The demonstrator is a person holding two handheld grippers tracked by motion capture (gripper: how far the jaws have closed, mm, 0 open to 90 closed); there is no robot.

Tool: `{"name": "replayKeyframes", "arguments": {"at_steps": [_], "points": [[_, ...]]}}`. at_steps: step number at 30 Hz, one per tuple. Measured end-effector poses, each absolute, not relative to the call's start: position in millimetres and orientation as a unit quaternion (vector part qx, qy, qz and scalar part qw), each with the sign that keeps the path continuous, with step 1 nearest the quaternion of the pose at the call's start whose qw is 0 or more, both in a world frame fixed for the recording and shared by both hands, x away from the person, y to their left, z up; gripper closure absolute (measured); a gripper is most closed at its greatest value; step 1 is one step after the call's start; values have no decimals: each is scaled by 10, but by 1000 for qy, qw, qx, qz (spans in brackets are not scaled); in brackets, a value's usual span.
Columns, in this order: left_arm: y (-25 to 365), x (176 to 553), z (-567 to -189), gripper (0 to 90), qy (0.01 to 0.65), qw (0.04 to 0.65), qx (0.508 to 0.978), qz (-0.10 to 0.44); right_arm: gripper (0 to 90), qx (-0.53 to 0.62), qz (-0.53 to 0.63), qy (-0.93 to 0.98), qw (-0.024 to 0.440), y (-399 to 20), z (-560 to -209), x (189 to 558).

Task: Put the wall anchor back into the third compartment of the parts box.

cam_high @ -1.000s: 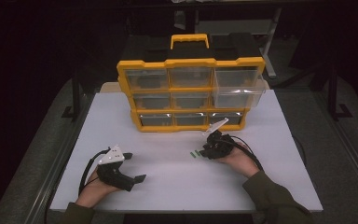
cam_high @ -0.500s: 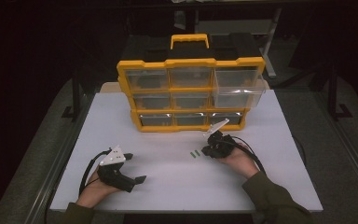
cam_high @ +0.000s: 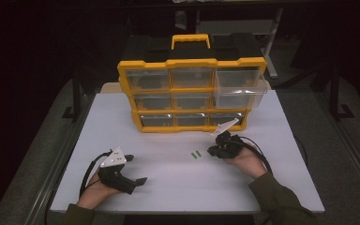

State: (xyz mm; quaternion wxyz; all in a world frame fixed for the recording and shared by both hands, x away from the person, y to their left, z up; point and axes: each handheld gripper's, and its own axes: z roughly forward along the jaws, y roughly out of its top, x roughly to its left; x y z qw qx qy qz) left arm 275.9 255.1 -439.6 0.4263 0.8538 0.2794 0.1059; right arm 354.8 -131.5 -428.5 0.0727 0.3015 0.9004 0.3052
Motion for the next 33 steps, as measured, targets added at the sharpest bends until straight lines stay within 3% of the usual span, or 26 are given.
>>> {"name": "replayKeyframes", "arguments": {"at_steps": [33], "points": [[2555,2761,-4397,4,282,426,854,102,830,355,337,871,42,-2214,-3866,3515]]}}
